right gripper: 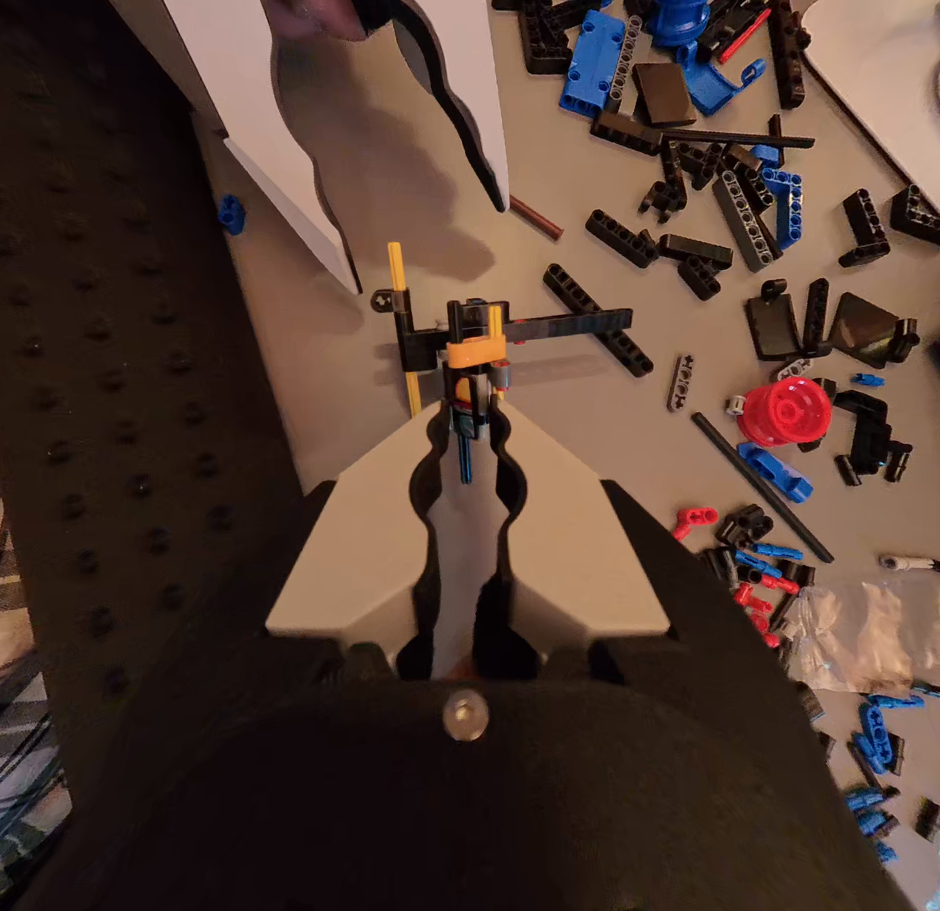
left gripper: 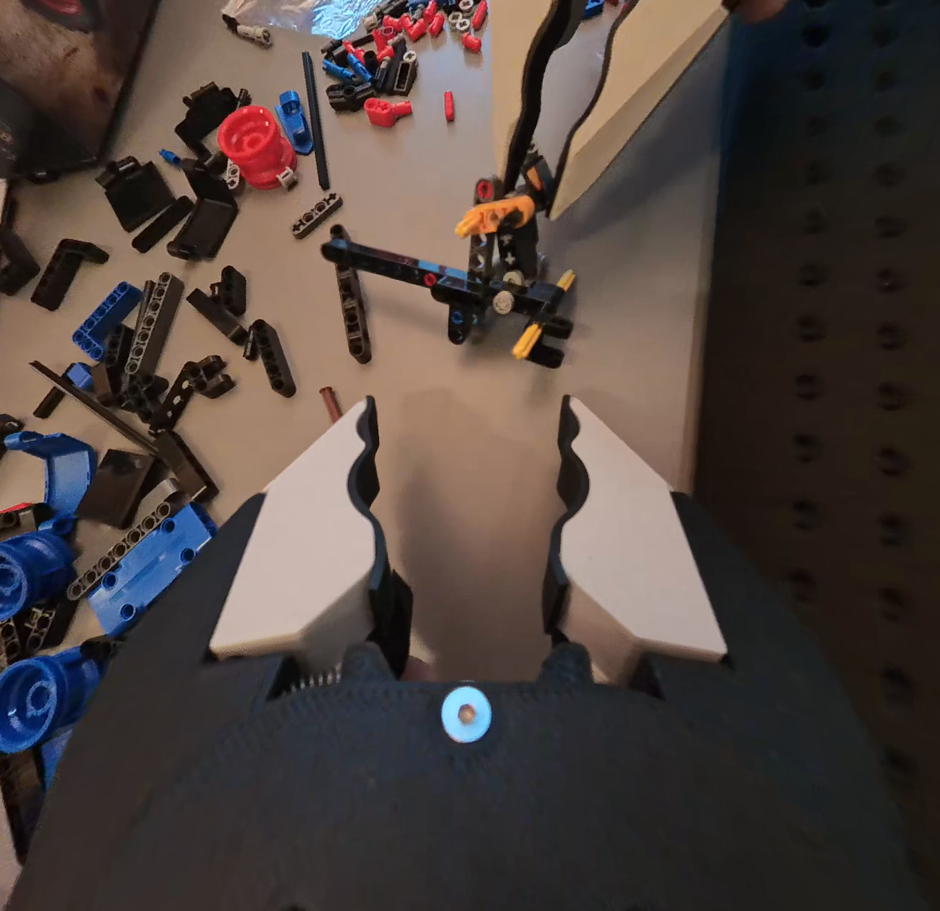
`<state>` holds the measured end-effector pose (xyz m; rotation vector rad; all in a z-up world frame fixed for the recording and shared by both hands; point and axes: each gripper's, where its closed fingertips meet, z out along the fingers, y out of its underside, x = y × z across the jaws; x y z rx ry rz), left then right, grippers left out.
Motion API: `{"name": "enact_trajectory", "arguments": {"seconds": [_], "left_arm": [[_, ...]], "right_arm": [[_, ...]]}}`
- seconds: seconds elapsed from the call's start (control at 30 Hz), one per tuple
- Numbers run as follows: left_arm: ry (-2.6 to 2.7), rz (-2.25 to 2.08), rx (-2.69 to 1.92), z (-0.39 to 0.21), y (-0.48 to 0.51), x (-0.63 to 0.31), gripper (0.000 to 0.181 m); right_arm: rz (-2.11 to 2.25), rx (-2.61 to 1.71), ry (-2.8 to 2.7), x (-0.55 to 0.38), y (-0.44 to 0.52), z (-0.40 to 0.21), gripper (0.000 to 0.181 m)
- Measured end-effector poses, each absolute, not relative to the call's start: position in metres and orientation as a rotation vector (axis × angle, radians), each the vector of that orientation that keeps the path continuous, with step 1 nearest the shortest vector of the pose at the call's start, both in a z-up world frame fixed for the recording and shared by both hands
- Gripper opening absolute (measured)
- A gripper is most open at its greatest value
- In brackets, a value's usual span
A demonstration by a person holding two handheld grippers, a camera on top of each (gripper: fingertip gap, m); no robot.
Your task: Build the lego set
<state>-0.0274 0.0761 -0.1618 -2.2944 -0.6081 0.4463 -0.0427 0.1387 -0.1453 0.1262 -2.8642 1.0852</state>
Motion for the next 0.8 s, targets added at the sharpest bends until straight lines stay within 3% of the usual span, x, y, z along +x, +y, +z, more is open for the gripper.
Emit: {"name": "enact_trajectory", "arguments": {"seconds": [0.8], "left_arm": [[-0.721, 0.519, -2.34, -0.166, 0.033, -0.036, 0.058]], "right_arm": [[1.214, -0.098, -2.903, -0.022, 0.092, -0.141, 0.013]]}}
